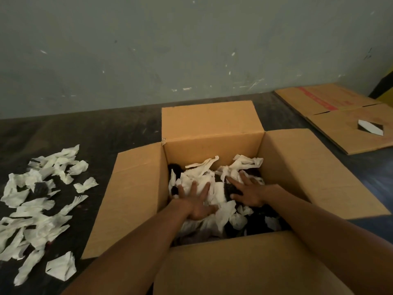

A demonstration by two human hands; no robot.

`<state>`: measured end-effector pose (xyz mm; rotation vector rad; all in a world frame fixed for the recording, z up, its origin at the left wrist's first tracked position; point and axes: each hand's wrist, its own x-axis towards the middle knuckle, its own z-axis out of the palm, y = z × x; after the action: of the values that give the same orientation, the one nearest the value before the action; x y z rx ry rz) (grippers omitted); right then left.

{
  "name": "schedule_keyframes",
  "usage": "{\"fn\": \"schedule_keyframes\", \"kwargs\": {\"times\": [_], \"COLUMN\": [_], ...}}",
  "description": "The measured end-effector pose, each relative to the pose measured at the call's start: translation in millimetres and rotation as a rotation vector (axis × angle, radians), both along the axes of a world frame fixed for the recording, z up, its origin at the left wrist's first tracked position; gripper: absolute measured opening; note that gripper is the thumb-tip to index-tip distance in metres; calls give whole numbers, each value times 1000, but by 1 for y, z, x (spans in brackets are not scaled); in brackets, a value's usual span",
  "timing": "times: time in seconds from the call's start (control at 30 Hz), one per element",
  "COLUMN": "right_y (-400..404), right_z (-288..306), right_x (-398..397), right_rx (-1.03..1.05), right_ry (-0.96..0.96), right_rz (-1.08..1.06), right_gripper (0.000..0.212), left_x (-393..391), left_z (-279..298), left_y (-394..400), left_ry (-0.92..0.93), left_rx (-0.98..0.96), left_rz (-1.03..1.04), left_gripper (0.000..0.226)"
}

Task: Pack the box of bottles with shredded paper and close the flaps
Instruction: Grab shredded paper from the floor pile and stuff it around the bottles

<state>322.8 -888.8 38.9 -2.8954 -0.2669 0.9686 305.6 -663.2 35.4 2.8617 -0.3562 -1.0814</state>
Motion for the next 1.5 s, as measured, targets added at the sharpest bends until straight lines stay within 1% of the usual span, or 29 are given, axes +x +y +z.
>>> {"fn": "schedule_keyframes", "kwargs": {"times": [0.1,0.2,0.23,0.27,0.3,0.33,0.4,0.43,0.47,0.53,0.63,0.7,0.77,0.8,0.87,0.93,0.97,1.03,1.1,1.17,1.23,1.3,1.33,1.4,1.5], "right_y": [-4,2,5,9,13,16,20,20,19,13,3,-1,2,4,10,11,11,14,21,39,68,106,128,175,253], "right_z": [13,51,65,76,84,89,86,83,80,85,103,108,104,98,88,89,94,109,123,133,142,149,152,157,159], "right_x": [9,14,12,7,-1,-9,-23,-30,-34,-38,-40,-44,-53,-58,-66,-67,-65,-58,-50,-45,-47,-54,-59,-70,-89], "right_rx": [-11,12,10,6,3,-8,-27,-42,-55,-43,-8,16,6,-32,-109,-126,-109,-45,49,156,307,375,394,452,587], "right_ry": [23,-7,-29,-32,10,93,309,373,392,350,252,213,270,303,336,334,330,245,-19,-327,-482,-568,-592,-635,-701], "right_rz": [14,21,21,8,-13,-31,-57,-53,-50,-67,-105,-113,-87,-50,18,-10,-65,-219,-289,-292,-327,-309,-292,-257,-223], "right_gripper": [80,95,93,86,77,72,76,79,81,79,65,59,53,48,43,41,39,33,36,44,51,55,55,54,52], "left_x": [9,13,11,7,2,-4,-17,-24,-29,-34,-27,-23,-25,-29,-39,-44,-43,-40,-40,-41,-46,-56,-62,-75,-102], "left_z": [7,42,54,63,69,72,71,69,66,65,81,95,97,93,75,61,59,70,92,116,134,147,152,159,158], "left_y": [1,2,3,3,2,1,-1,-2,-4,-7,-5,-4,-6,-8,-9,-6,-4,1,9,24,49,81,101,146,225], "left_ry": [7,9,-7,-22,-27,-18,45,73,82,102,104,7,-58,-28,116,226,232,167,47,-178,-442,-661,-736,-812,-851], "left_rx": [77,79,62,33,0,-22,-2,29,49,58,36,-15,-75,-75,-15,17,-9,-111,-271,-442,-564,-604,-607,-586,-520], "left_rz": [-39,-59,-83,-112,-143,-177,-229,-242,-251,-268,-264,-243,-247,-255,-270,-258,-240,-204,-125,-26,72,128,138,152,231], "left_gripper": [82,87,87,86,82,79,74,72,69,63,61,59,49,44,41,40,39,35,33,34,37,40,40,40,42]}}
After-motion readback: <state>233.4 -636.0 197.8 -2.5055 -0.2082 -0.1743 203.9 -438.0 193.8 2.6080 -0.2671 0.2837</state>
